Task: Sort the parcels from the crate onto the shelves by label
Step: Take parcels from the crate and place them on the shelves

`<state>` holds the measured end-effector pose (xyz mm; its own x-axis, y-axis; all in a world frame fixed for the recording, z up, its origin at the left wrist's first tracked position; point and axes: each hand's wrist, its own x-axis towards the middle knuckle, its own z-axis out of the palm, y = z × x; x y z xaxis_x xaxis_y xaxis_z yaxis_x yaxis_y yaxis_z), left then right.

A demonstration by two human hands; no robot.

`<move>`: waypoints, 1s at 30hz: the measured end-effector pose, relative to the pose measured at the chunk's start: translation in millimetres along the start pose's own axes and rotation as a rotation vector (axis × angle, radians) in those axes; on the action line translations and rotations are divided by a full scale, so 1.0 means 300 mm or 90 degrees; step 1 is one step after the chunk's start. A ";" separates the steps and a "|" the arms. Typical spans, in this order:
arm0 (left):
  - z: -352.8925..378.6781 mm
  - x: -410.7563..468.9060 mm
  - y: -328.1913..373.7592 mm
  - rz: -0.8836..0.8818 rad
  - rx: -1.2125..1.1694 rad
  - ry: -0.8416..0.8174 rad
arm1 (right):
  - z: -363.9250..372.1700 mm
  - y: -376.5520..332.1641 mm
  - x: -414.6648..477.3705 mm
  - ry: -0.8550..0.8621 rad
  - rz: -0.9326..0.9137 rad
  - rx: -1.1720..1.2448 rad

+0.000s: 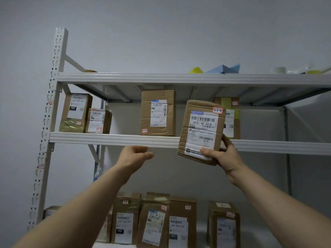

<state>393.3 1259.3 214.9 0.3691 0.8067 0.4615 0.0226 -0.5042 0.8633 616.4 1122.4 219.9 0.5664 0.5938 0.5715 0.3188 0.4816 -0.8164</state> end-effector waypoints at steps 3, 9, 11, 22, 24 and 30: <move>-0.014 0.100 -0.001 0.021 0.090 0.071 | -0.013 -0.043 0.118 0.018 -0.045 -0.043; -0.041 0.346 -0.028 0.045 0.208 0.109 | 0.016 -0.057 0.345 0.037 -0.088 -0.143; -0.045 0.427 -0.040 0.052 0.230 0.115 | 0.036 -0.047 0.412 0.035 -0.083 -0.151; 0.000 0.757 -0.126 0.032 0.404 0.080 | 0.123 0.069 0.664 -0.019 -0.006 -0.209; -0.005 0.795 -0.147 0.038 0.388 0.049 | 0.124 0.093 0.694 -0.035 0.042 -0.205; 0.009 0.842 -0.168 0.090 0.398 0.065 | 0.118 0.141 0.759 0.018 0.103 -0.225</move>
<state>487.9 1487.6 287.4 0.3189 0.7296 0.6050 0.5284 -0.6668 0.5256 732.0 1300.8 318.3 0.6493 0.6239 0.4350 0.4638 0.1285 -0.8765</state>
